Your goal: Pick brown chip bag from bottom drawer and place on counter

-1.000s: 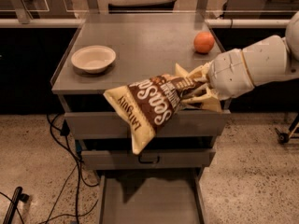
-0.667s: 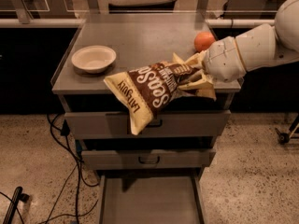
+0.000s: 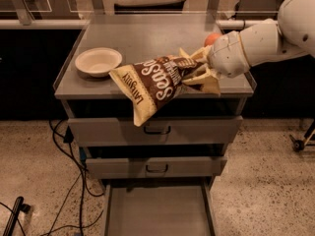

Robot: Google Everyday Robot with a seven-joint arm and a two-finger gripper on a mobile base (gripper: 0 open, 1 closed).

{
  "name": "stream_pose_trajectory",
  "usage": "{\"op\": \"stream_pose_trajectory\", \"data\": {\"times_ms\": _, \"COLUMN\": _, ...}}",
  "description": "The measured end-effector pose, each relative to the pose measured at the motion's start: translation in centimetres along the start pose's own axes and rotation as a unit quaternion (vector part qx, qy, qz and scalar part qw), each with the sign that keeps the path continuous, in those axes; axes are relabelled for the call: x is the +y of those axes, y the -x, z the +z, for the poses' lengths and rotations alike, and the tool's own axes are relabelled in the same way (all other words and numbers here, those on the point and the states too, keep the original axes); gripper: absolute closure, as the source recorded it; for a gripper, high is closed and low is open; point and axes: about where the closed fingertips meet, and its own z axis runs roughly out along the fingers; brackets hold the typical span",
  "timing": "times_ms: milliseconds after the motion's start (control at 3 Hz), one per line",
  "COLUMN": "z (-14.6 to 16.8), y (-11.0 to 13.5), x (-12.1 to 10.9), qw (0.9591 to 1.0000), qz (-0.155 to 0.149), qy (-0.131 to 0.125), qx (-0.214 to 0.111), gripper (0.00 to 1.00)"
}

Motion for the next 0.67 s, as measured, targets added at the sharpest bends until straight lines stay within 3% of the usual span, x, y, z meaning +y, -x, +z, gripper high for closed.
{"op": "stream_pose_trajectory", "data": {"times_ms": 333, "z": -0.4, "y": -0.2, "x": -3.2, "qw": 0.9999, "qz": -0.007, "qy": -0.011, "qx": 0.005, "gripper": 1.00}}
{"op": "stream_pose_trajectory", "data": {"times_ms": 667, "z": -1.3, "y": -2.0, "x": -6.8, "qw": 0.9983, "qz": 0.026, "qy": -0.044, "qx": 0.030, "gripper": 1.00}}
